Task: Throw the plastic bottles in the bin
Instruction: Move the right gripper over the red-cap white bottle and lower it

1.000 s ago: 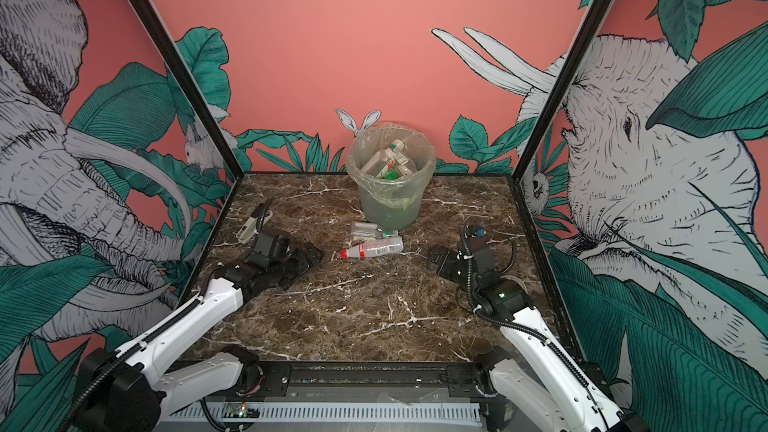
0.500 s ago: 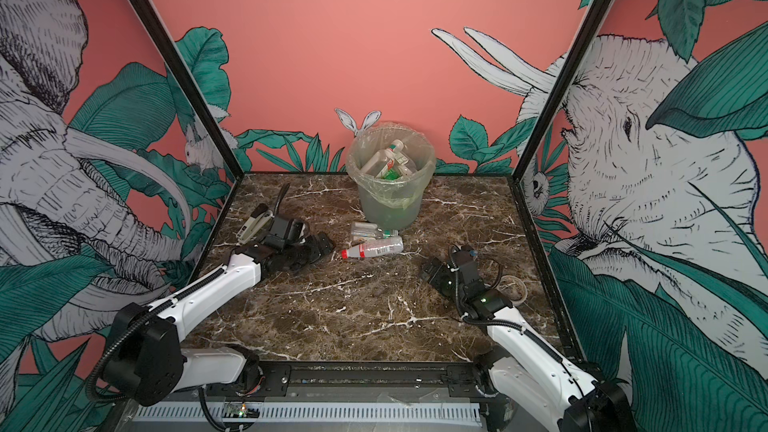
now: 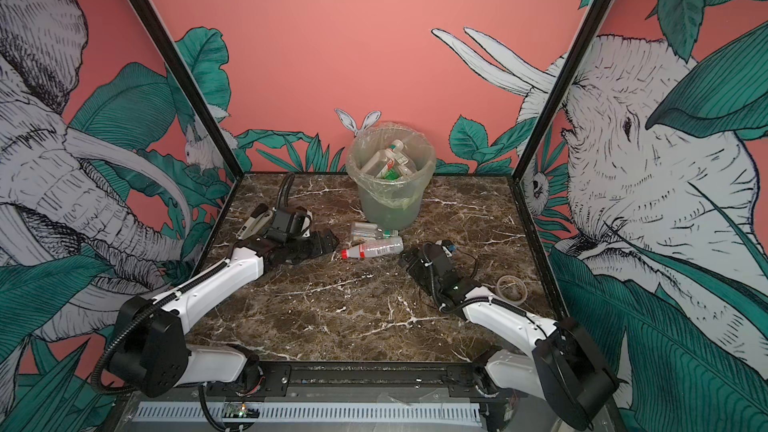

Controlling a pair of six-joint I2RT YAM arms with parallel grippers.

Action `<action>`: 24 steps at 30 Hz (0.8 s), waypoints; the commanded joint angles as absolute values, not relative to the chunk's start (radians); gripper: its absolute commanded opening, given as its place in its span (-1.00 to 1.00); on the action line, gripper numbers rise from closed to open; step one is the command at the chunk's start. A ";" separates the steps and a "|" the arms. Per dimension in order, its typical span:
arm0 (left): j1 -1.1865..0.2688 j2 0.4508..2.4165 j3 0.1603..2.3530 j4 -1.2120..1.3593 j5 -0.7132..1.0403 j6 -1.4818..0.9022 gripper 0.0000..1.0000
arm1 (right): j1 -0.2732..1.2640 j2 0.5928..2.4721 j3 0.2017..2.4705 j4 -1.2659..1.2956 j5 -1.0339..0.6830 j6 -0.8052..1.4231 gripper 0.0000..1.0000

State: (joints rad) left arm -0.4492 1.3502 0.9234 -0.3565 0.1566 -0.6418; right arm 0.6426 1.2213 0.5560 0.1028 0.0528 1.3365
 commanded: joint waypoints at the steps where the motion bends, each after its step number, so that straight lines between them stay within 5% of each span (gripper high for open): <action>1: -0.453 1.303 0.944 -0.374 0.141 -0.552 0.99 | 0.662 1.269 0.592 0.196 0.122 1.425 0.99; 24: -0.451 1.185 0.854 -0.445 0.107 -0.488 0.99 | 0.689 1.703 0.838 0.362 0.168 1.585 0.81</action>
